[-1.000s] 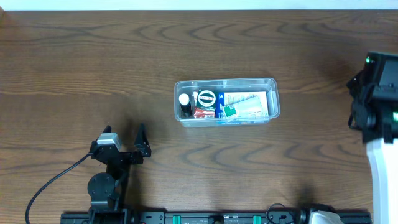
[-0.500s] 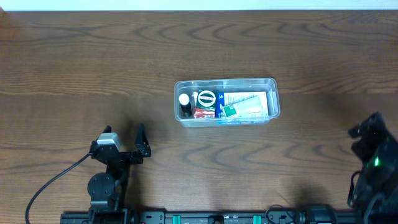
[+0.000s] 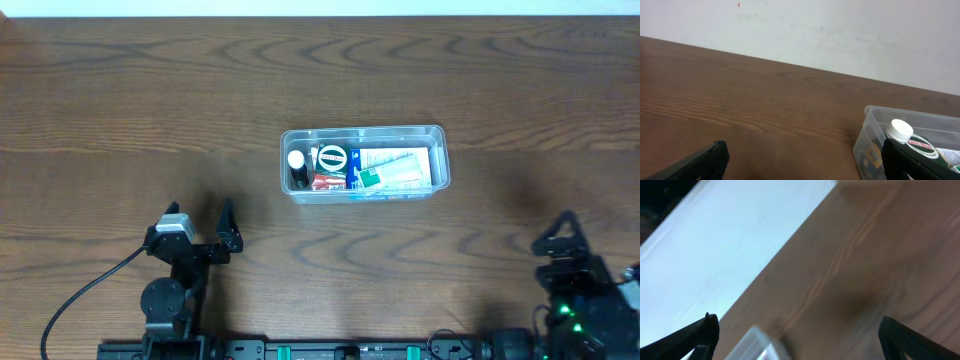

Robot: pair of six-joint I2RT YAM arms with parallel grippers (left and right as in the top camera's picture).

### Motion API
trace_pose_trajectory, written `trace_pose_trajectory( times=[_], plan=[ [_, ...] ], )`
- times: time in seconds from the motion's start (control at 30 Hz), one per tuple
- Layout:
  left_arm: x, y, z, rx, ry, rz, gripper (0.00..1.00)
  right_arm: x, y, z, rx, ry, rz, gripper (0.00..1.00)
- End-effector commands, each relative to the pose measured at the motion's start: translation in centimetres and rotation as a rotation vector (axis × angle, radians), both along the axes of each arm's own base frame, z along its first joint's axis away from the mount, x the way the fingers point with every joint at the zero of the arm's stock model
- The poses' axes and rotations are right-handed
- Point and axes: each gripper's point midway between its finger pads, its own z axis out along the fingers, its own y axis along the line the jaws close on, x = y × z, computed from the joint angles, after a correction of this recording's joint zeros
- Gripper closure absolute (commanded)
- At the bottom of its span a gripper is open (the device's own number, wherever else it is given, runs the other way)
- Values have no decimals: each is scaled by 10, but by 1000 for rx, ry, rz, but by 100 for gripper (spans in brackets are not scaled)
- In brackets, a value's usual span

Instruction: Pack container

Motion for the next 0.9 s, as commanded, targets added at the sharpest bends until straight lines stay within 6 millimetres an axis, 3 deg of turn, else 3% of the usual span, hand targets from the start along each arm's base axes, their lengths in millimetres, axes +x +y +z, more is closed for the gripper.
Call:
trace_pose_trajectory(
  times=[0.0, 0.2, 0.6, 0.87],
  plan=[
    [-1, -2, -15, 18, 45, -15, 2, 13, 28, -19, 91, -31, 148, 1],
    [-1, -2, -15, 18, 45, -15, 2, 33, 39, -34, 62, -109, 224, 1],
    [-1, -2, -15, 18, 45, -15, 2, 54, 76, -29, -410, -218, 518, 1],
    [-1, -2, -15, 18, 45, -15, 2, 61, 78, -57, -493, -163, 552, 1]
  ],
)
